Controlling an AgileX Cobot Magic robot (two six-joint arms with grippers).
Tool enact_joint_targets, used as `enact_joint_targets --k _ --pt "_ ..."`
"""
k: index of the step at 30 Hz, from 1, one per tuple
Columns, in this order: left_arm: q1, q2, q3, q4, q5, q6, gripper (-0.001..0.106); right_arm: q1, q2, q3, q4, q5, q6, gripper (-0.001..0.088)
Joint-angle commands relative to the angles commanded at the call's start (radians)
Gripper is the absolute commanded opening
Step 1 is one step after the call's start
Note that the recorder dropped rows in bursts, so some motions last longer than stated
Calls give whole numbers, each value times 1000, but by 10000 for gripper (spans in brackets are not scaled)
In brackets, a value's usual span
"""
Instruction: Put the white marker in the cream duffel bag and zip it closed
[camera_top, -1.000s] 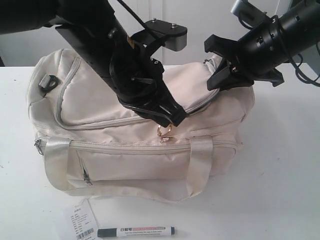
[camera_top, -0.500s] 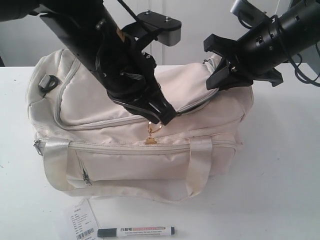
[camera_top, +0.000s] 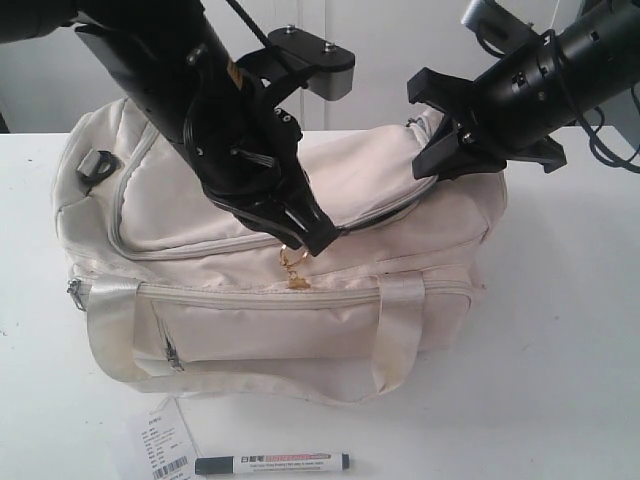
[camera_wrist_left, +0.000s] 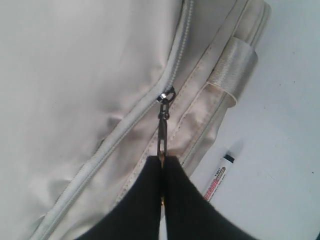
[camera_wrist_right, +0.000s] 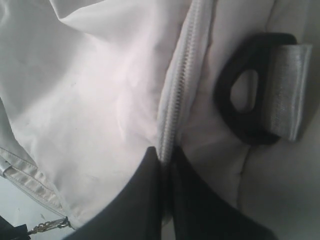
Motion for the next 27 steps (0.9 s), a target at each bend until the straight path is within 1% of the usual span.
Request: enact_joint_targets --k 2,10,15,27 --pt "0 0 0 20 16 -3 0 0 0 0 0 0 0 0" --pt "0 0 0 24 24 -3 0 0 0 0 0 0 0 0" --pt "0 0 0 63 55 -7 0 0 0 0 -10 0 0 0" --pt "0 0 0 84 72 -7 0 -2 0 0 -12 2 0 0"
